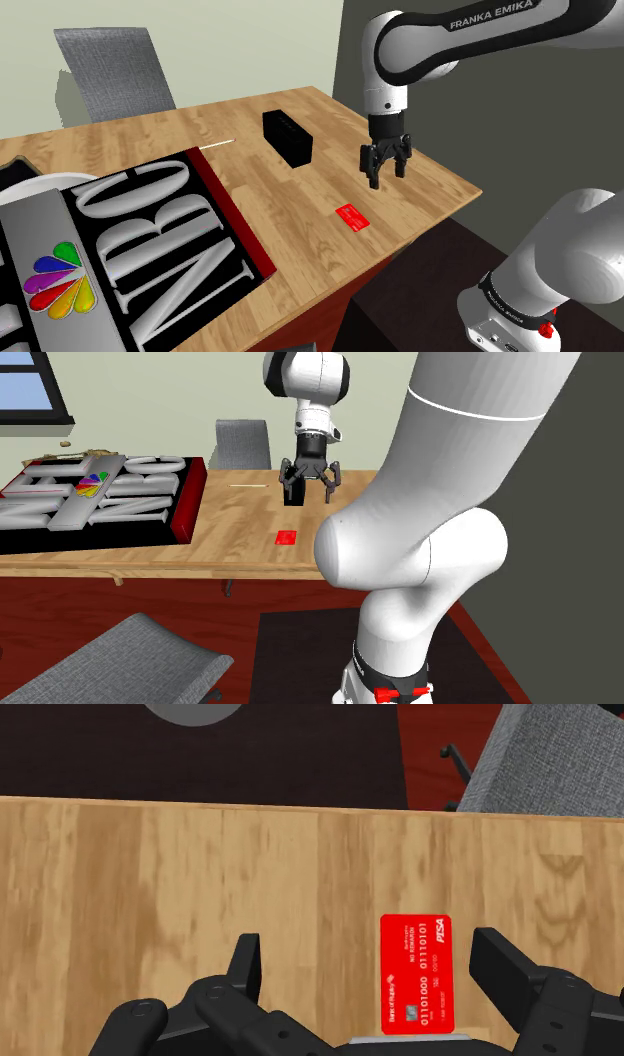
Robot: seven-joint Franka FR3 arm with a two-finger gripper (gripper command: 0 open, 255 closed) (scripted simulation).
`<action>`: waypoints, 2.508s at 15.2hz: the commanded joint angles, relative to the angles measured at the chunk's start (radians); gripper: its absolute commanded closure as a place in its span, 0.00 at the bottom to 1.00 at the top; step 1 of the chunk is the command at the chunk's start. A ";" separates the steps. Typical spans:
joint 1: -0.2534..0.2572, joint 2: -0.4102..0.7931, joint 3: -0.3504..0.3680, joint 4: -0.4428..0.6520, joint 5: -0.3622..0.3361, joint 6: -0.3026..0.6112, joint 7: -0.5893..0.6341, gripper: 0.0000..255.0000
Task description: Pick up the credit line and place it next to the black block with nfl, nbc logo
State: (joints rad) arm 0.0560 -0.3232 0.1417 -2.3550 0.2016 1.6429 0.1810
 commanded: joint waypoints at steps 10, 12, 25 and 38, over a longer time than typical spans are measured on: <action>0.054 0.330 0.083 0.094 0.029 0.080 0.136 0.00; 0.057 0.328 0.086 0.067 0.034 0.106 0.134 0.00; 0.061 0.328 0.091 0.032 0.040 0.141 0.133 1.00; 0.059 0.278 0.086 0.065 0.043 0.059 0.140 1.00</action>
State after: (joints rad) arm 0.1160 -0.0380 0.2285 -2.2997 0.2447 1.7193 0.3198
